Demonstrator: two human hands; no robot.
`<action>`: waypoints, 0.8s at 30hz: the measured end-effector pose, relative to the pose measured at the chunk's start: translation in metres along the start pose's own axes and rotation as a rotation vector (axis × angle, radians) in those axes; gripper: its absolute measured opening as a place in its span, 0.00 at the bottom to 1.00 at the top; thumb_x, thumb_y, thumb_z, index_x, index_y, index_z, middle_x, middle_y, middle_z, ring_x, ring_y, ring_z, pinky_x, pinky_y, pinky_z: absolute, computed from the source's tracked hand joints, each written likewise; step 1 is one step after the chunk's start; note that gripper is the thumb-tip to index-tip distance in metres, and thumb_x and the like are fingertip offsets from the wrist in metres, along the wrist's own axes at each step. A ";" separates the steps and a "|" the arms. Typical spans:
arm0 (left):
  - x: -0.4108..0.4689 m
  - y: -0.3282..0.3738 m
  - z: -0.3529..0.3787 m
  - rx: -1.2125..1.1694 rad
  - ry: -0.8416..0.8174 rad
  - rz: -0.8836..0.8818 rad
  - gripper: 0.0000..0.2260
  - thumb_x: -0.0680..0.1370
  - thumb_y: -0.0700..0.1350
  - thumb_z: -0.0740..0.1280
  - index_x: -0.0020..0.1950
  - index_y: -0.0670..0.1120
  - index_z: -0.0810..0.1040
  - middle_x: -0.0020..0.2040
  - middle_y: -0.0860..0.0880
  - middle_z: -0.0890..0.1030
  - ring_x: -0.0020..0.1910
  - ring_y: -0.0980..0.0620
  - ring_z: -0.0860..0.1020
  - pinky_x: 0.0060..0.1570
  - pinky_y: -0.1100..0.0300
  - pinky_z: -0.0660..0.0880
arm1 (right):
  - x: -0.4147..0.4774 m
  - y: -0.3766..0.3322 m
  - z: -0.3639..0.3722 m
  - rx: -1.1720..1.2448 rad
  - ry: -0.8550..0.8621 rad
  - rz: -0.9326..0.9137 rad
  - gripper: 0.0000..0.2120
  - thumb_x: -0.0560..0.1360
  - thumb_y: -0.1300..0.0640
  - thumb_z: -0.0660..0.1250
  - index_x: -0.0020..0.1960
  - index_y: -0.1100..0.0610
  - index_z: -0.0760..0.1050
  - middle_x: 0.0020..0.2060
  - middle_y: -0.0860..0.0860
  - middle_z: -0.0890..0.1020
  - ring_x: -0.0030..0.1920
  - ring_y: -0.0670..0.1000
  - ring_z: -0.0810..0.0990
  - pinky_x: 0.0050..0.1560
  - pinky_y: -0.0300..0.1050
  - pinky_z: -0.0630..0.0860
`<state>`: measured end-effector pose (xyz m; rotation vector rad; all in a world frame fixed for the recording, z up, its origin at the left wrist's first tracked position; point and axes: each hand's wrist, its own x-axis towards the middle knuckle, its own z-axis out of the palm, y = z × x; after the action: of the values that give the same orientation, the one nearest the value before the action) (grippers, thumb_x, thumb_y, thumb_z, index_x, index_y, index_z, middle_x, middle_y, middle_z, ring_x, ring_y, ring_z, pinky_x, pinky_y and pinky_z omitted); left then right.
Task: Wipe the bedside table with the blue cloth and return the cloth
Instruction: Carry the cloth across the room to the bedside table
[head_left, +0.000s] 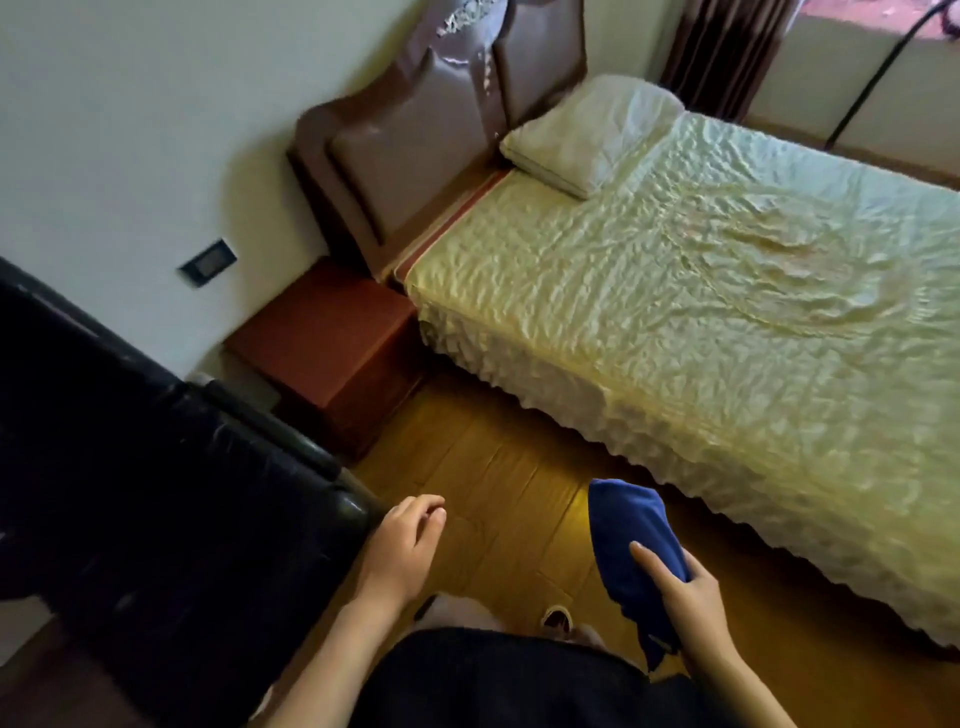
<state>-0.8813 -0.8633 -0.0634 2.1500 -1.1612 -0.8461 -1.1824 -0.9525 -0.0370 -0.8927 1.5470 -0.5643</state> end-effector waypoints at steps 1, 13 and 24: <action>0.008 0.008 0.001 -0.006 0.029 -0.022 0.15 0.83 0.52 0.57 0.64 0.50 0.76 0.61 0.52 0.78 0.60 0.56 0.75 0.57 0.61 0.72 | 0.019 -0.014 -0.002 -0.021 -0.028 -0.001 0.26 0.63 0.43 0.78 0.57 0.52 0.78 0.48 0.57 0.85 0.45 0.60 0.85 0.48 0.64 0.82; 0.110 0.000 -0.002 -0.119 0.298 -0.332 0.15 0.83 0.51 0.57 0.64 0.48 0.77 0.60 0.53 0.78 0.61 0.55 0.74 0.59 0.60 0.72 | 0.188 -0.158 0.132 -0.313 -0.411 -0.056 0.14 0.72 0.52 0.76 0.54 0.57 0.78 0.42 0.59 0.86 0.39 0.60 0.86 0.37 0.55 0.84; 0.274 -0.001 -0.131 -0.157 0.547 -0.372 0.16 0.83 0.51 0.57 0.66 0.47 0.76 0.61 0.52 0.78 0.62 0.56 0.74 0.62 0.60 0.72 | 0.281 -0.320 0.330 -0.477 -0.628 -0.191 0.09 0.75 0.54 0.73 0.49 0.58 0.78 0.38 0.56 0.84 0.33 0.49 0.85 0.26 0.39 0.77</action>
<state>-0.6663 -1.0773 -0.0522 2.2893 -0.4180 -0.4231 -0.7902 -1.3209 -0.0167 -1.4300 1.0301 -0.0147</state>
